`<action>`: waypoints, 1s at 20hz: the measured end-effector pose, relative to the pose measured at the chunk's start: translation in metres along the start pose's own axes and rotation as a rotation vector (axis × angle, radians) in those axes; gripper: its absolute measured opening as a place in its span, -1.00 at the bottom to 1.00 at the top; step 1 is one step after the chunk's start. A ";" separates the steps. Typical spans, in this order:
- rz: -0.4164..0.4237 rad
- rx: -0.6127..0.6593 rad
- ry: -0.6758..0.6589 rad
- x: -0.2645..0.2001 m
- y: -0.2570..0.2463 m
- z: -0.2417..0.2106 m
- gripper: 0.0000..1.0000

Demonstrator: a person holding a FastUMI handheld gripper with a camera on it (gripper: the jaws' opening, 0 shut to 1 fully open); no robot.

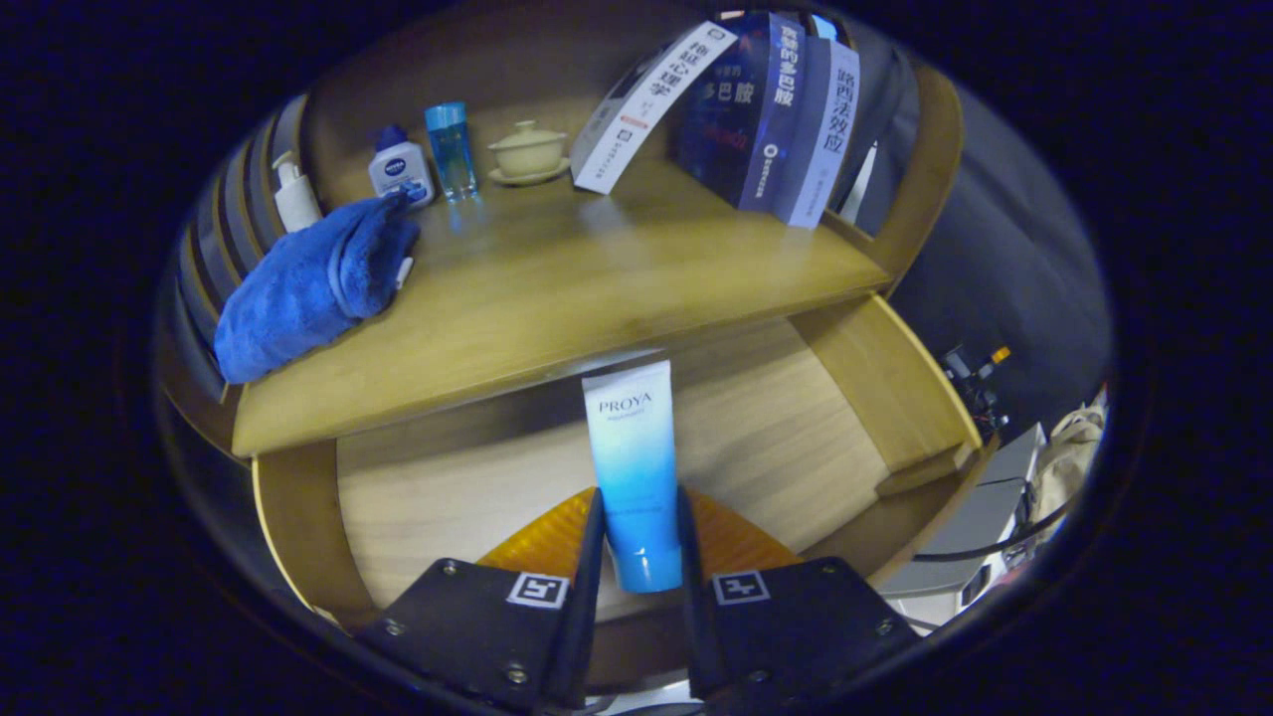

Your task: Pull open the drawer, take out the items inside it, and place them on the countertop above the cabinet.

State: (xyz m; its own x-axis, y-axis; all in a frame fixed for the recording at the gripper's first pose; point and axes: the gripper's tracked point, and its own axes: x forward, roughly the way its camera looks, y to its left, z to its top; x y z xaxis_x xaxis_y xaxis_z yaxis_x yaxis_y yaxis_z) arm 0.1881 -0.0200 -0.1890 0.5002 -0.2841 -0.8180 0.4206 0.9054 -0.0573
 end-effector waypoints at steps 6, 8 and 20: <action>-0.026 0.057 -0.083 -0.039 -0.017 0.006 -0.23; -0.019 0.074 -0.113 -0.051 -0.020 0.008 -0.24; 0.148 0.112 -0.336 -0.080 0.002 0.079 -0.24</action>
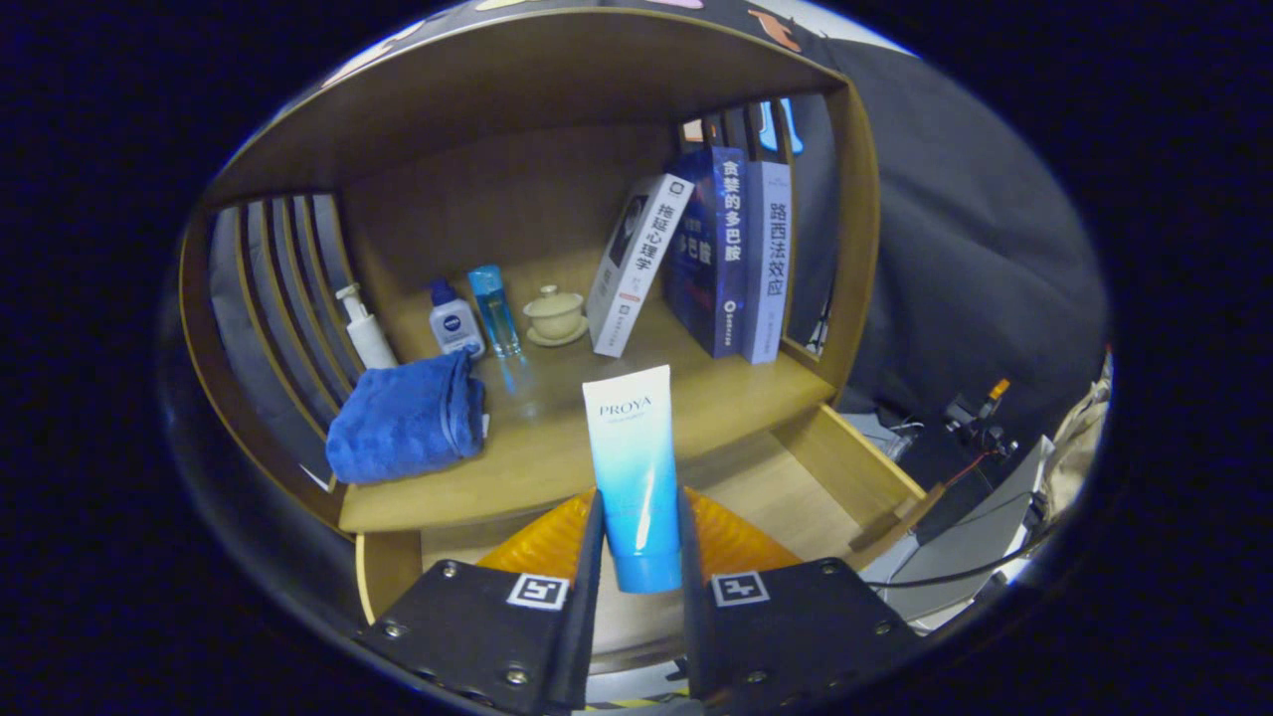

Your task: Pull open the drawer, take out the items inside it, and place them on the countertop above the cabinet.

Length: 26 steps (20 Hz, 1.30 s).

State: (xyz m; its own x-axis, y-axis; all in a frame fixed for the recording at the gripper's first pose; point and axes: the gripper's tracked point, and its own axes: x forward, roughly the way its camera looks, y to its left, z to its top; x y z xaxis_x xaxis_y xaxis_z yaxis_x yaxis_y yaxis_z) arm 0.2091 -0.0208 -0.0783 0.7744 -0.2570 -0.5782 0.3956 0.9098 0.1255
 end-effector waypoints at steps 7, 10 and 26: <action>0.107 -0.016 0.016 0.049 0.025 0.006 -0.24; 0.136 -0.010 0.032 0.065 0.031 -0.001 -0.24; 0.196 0.026 0.033 0.112 0.041 0.002 -0.24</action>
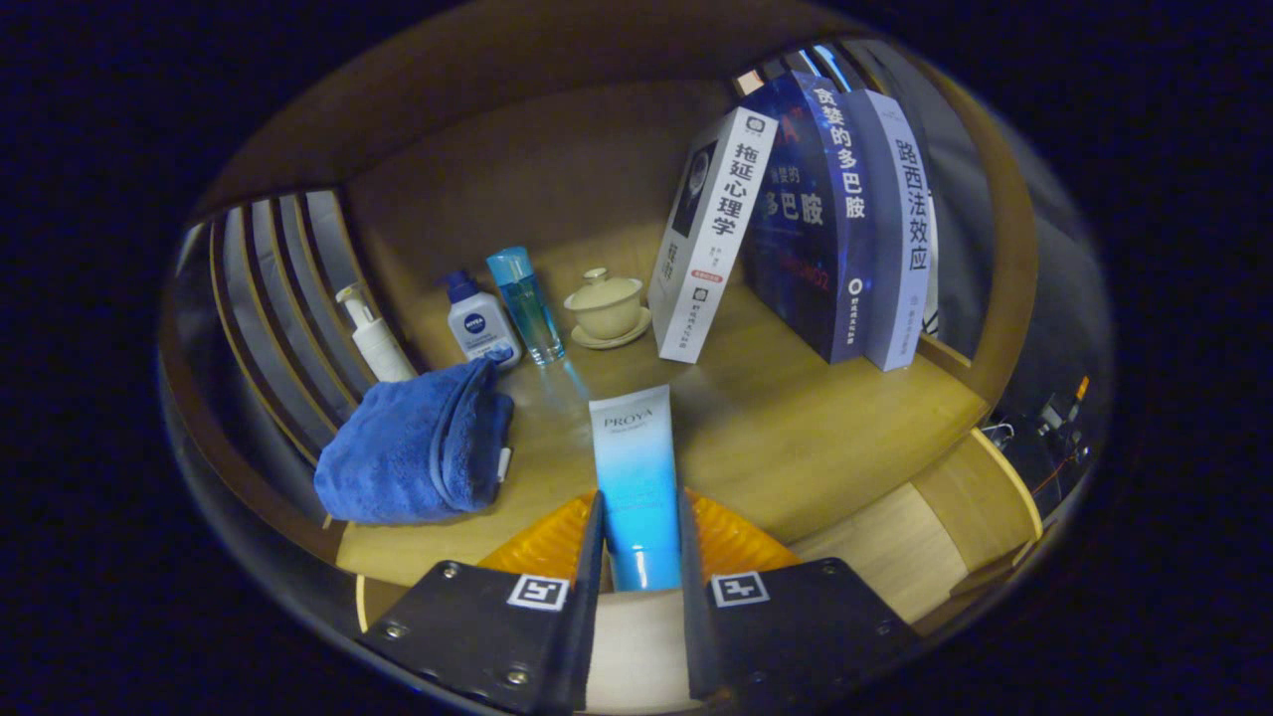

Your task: Pull open the drawer, take out the items inside it, and place them on the countertop above the cabinet.

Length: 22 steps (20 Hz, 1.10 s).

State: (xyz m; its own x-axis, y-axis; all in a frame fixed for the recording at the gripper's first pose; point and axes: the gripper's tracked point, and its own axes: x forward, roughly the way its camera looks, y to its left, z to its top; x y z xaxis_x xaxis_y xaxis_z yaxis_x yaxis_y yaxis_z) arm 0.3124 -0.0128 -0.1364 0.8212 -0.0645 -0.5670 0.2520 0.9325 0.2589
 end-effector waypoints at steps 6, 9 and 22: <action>0.017 -0.014 0.004 0.014 0.001 0.004 -0.24; 0.028 -0.010 -0.003 0.020 0.002 0.007 -0.24; 0.019 -0.013 -0.093 0.000 -0.002 0.035 0.06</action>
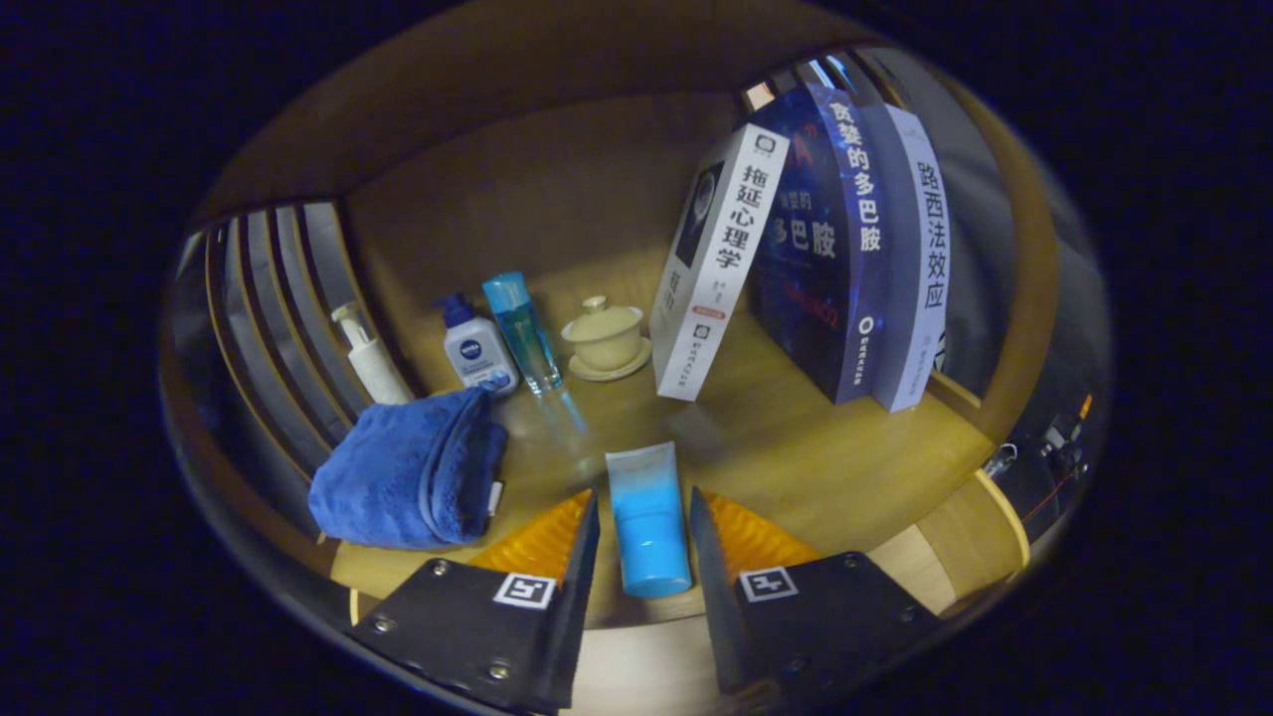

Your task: Pull open the drawer, take out the items inside it, and place them on the countertop above the cabinet.

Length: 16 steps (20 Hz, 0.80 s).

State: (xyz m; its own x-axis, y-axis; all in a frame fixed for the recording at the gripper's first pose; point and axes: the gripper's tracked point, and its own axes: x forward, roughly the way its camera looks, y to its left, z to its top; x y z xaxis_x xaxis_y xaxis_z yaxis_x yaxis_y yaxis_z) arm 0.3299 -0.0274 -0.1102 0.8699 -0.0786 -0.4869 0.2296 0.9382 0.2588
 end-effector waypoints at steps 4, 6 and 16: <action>-0.019 -0.071 -0.063 -0.033 -0.005 0.013 0.27; -0.026 -0.090 -0.111 -0.057 -0.005 0.020 0.27; -0.124 -0.066 -0.293 -0.188 -0.030 -0.024 0.26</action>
State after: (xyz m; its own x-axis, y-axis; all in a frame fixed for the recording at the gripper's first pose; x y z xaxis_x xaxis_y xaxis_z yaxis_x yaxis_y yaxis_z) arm 0.1487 -0.0327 -0.0463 0.9279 -0.2787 -0.2478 0.3216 0.9344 0.1532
